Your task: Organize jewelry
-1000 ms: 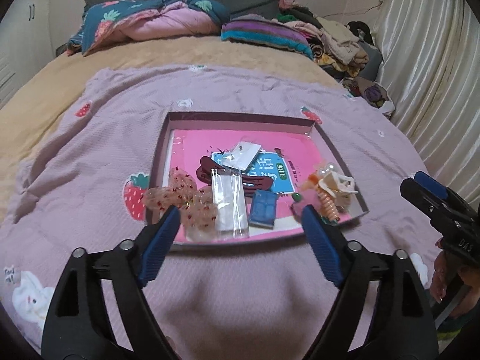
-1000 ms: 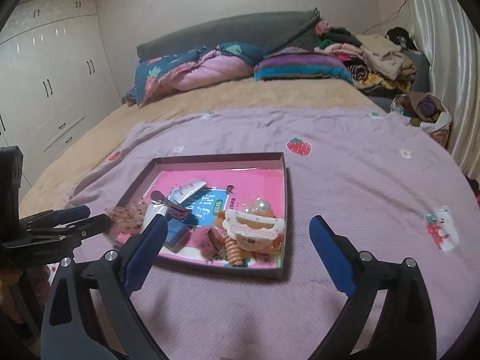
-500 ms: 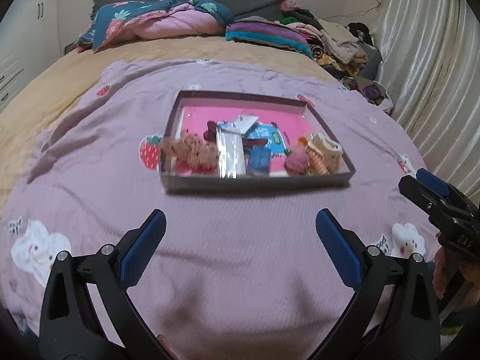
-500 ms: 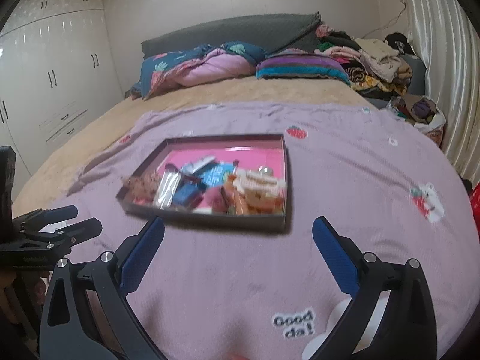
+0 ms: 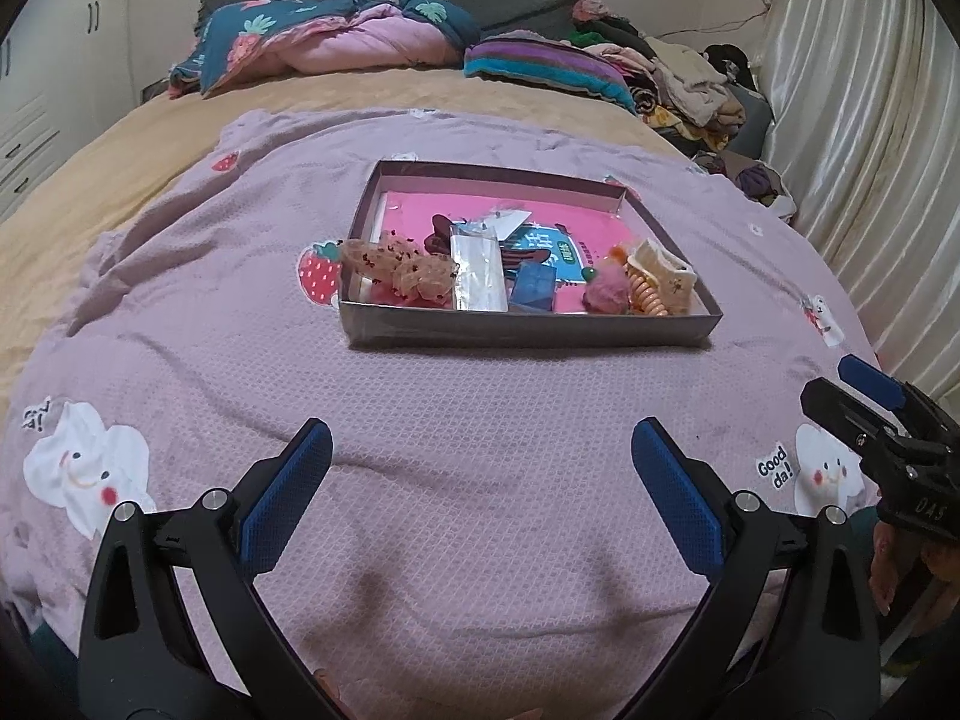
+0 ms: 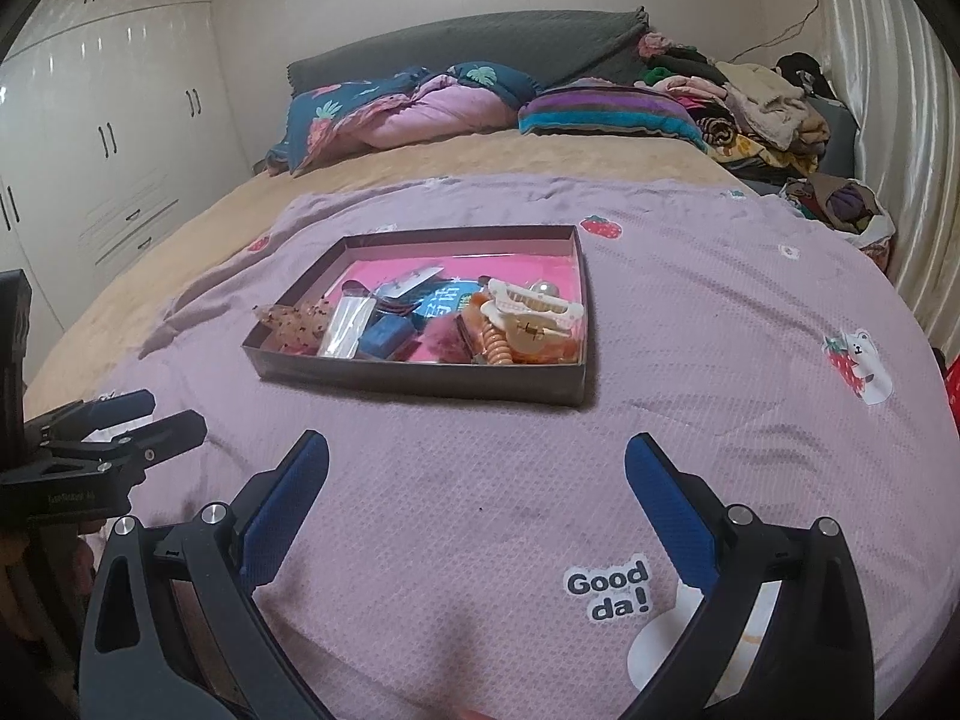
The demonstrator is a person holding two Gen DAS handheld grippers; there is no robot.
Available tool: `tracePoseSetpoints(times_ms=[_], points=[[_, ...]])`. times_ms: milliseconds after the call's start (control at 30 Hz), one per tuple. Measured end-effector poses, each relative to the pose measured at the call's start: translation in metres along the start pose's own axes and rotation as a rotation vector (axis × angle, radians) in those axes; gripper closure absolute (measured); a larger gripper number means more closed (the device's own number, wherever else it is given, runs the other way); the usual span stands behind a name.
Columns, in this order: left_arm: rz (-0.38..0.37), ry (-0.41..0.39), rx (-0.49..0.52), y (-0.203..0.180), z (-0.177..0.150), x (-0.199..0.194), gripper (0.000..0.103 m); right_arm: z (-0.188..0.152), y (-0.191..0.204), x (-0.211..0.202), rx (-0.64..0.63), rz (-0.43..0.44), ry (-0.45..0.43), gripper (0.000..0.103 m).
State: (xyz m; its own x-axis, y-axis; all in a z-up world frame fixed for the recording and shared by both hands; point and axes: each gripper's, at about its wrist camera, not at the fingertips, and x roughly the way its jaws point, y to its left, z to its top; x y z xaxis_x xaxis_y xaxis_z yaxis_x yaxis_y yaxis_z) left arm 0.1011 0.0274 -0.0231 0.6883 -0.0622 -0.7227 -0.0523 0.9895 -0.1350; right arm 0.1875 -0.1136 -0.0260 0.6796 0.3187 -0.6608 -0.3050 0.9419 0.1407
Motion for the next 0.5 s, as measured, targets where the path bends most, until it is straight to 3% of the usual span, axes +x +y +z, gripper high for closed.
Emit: tracePoseSetpoints(times_ms=[500], points=[[0.01,-0.01,0.003,-0.0008,0.0023,-0.0083,0.01,-0.0017,0.0028,-0.0048,-0.009,0.0,-0.002,0.004]])
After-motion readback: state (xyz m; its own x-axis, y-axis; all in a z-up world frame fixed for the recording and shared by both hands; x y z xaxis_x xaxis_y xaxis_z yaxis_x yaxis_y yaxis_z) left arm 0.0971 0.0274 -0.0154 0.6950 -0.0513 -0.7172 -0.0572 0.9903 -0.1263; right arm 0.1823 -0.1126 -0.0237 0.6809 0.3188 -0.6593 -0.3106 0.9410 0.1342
